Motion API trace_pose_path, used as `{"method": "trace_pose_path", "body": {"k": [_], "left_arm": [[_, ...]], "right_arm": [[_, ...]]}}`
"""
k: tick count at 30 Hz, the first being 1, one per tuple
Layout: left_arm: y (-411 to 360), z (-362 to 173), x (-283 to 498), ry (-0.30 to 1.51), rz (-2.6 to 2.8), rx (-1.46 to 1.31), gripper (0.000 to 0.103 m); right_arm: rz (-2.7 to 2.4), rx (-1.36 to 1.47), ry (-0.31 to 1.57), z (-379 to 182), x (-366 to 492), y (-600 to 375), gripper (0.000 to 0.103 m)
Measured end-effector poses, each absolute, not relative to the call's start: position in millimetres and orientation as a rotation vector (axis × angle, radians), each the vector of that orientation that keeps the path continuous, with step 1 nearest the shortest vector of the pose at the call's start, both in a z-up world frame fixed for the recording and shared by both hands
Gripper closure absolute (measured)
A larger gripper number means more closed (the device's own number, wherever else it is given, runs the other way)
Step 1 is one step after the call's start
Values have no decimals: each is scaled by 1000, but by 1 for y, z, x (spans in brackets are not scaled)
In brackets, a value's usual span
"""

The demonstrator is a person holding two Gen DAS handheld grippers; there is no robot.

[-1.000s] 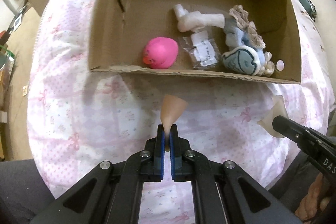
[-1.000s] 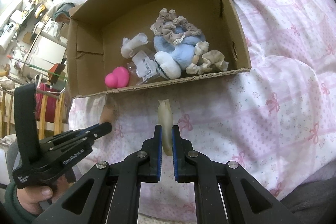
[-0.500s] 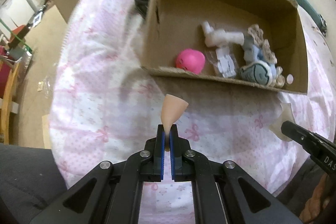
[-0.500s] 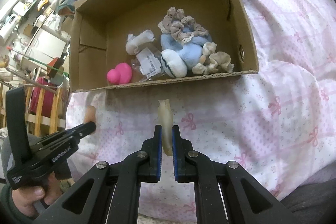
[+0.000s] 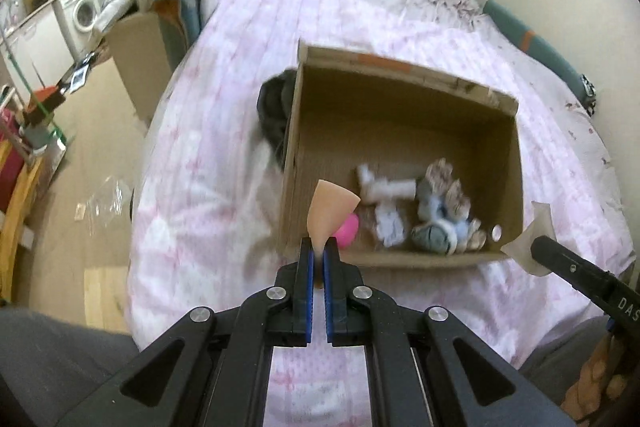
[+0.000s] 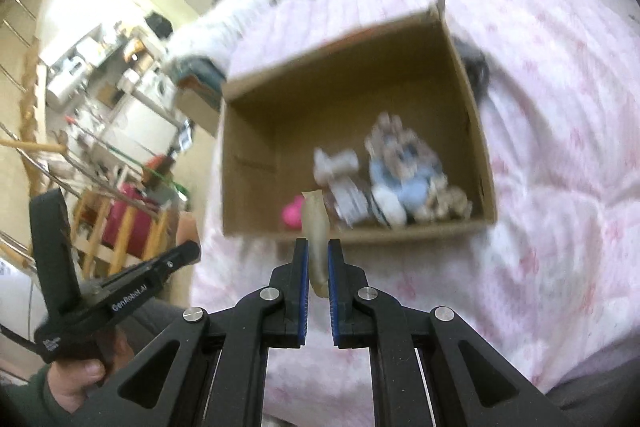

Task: Organize soft objects
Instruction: 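Carry the tan sponge and beige piece into the box and open both tools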

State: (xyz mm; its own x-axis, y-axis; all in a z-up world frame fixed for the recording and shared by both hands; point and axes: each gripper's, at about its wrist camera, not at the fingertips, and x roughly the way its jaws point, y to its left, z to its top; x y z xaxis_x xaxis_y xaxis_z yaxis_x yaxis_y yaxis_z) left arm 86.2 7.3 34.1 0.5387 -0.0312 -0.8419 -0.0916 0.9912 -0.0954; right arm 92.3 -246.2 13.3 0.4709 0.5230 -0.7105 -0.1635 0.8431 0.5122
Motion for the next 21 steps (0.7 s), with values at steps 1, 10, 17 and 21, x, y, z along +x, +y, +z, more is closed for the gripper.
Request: {"method": "trace_pose_path", "body": {"k": [1, 10, 17, 21], "left_arm": [[7, 37, 91, 1000, 26, -129, 99], [-9, 29, 137, 994, -8, -77, 99], [-17, -15, 160, 1058, -48, -50, 99], [-10, -37, 164, 1112, -44, -118, 99]], "right_arm": [[435, 413, 989, 17, 95, -247, 93], [428, 417, 1000, 20, 126, -249, 93], [402, 408, 1033, -2, 151, -239, 93], [384, 402, 1087, -27, 152, -233, 93]]}}
